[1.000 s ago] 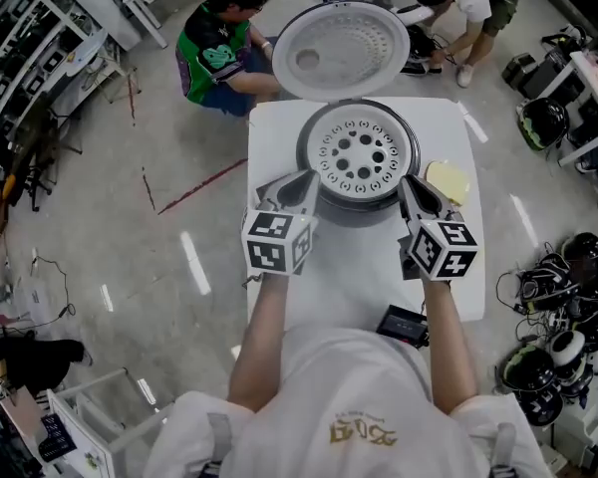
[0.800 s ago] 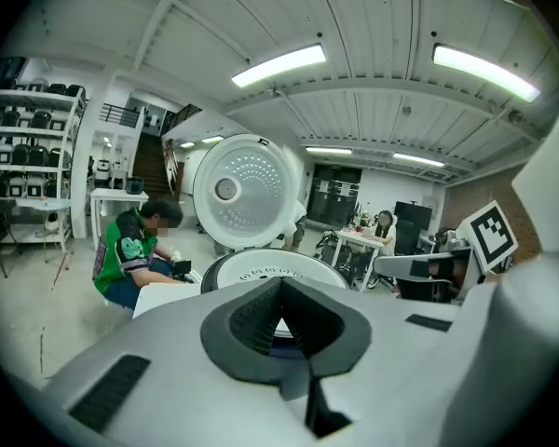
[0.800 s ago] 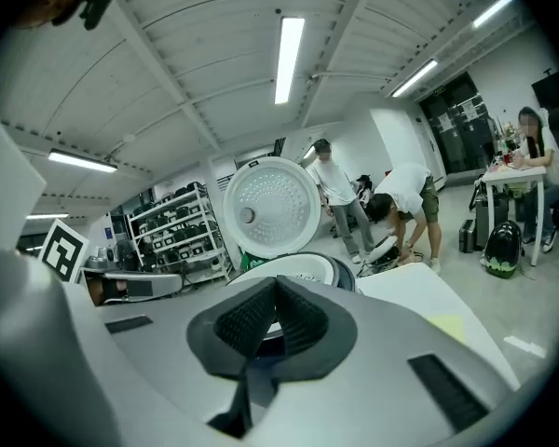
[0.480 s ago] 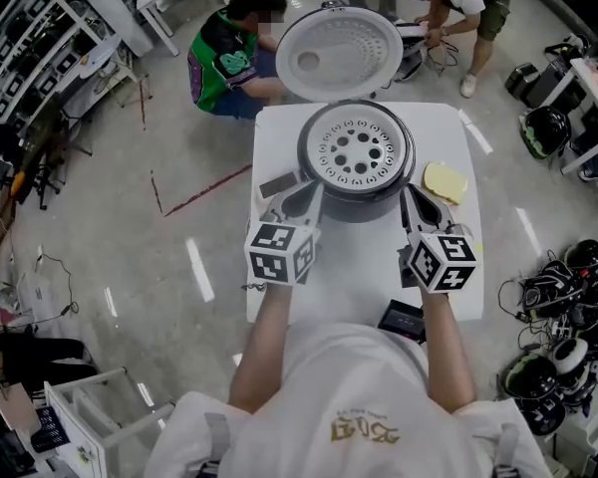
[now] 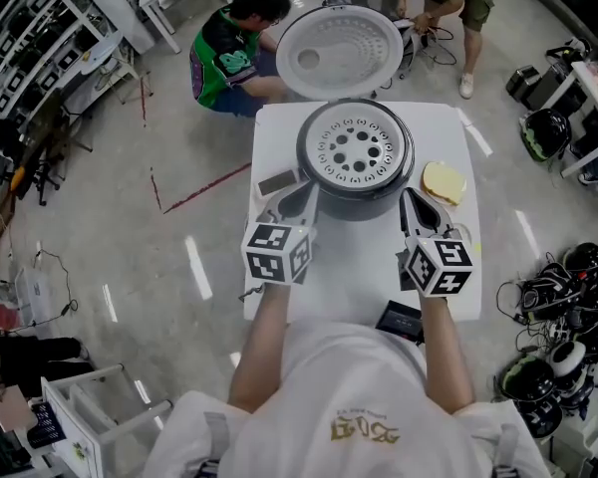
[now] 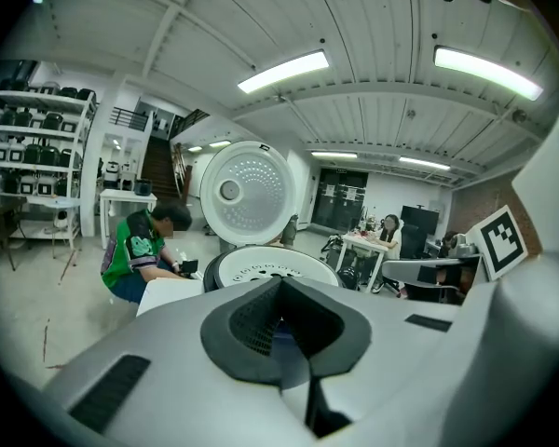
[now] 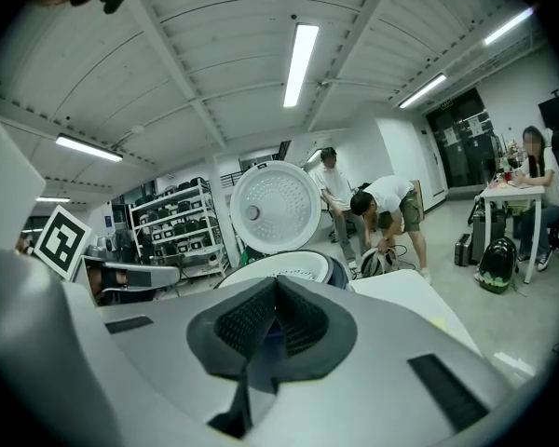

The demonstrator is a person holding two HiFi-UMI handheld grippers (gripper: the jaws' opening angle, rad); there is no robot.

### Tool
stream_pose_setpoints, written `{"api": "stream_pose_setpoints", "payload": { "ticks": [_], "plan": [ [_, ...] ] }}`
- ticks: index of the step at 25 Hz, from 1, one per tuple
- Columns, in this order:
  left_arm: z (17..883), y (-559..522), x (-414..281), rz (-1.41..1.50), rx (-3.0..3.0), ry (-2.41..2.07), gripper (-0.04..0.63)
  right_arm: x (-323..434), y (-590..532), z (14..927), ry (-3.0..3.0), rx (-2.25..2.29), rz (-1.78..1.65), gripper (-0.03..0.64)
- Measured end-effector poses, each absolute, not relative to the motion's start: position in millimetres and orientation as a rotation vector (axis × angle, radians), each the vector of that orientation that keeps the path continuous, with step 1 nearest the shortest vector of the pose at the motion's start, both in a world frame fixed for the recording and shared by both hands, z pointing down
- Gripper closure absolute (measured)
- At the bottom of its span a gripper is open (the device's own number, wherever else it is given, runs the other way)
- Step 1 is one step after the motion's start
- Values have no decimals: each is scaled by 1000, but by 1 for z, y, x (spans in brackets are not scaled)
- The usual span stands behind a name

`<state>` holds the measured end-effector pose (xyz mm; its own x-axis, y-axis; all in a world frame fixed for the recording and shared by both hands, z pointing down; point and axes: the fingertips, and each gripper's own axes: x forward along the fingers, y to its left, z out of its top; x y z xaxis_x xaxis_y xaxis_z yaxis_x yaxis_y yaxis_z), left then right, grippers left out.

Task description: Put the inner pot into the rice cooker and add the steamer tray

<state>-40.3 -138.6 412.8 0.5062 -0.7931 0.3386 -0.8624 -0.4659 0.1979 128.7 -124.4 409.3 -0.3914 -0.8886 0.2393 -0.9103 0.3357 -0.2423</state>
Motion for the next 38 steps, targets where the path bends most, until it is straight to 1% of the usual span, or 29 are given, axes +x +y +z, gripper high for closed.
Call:
{"api": "stream_pose_setpoints", "payload": {
  "ticks": [30, 38],
  "plan": [
    [419, -136, -35, 318, 2415, -1368, 578, 134, -122, 412, -2496, 1691, 496, 604],
    [418, -134, -42, 317, 2413, -1374, 578, 126, -119, 409, -2515, 1677, 488, 604]
  ]
}}
